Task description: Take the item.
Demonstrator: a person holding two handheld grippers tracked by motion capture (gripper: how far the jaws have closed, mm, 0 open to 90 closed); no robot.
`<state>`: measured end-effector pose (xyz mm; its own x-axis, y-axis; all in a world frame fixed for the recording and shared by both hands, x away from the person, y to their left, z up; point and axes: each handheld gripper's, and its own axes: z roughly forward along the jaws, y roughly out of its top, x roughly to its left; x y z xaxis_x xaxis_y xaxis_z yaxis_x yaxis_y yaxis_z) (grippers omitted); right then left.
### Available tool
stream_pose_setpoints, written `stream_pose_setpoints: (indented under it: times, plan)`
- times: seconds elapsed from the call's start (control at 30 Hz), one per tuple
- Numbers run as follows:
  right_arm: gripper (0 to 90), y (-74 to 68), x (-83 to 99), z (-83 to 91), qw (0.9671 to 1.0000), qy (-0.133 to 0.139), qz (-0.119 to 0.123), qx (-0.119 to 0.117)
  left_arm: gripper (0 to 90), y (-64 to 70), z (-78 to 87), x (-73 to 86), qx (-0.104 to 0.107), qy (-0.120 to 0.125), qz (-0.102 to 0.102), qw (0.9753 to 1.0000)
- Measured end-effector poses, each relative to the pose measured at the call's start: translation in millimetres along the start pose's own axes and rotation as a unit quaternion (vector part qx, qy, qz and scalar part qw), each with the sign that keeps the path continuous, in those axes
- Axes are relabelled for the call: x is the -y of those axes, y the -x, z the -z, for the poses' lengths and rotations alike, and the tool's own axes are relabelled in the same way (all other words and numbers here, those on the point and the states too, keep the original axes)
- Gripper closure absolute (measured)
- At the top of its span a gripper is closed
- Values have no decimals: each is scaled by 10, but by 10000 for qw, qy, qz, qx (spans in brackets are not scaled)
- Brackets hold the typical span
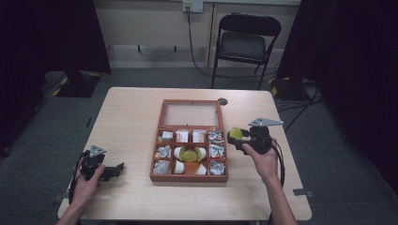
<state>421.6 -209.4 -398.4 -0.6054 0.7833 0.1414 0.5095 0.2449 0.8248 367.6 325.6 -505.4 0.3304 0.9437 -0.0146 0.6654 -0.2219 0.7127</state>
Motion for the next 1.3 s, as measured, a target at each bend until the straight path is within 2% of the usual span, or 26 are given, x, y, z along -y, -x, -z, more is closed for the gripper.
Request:
stream_pose_setpoints:
  times: [0.13, 0.67, 1.13, 1.3]
  plan:
    - [378, 64, 50, 2, 9998, -108, -26, 176, 0, 0, 0, 0, 0, 0, 0, 10000]
    - [379, 272, 212, -36, 9987, -272, -283, 327, 0, 0, 0, 0, 2, -1, 1, 10000]
    - [379, 339, 304, -121, 9976, -443, -350, 389, 0, 0, 0, 0, 0, -1, -2, 10000]
    - [379, 338, 326, -173, 9970, -553, -300, 447, 0, 0, 0, 0, 2, -1, -4, 10000]
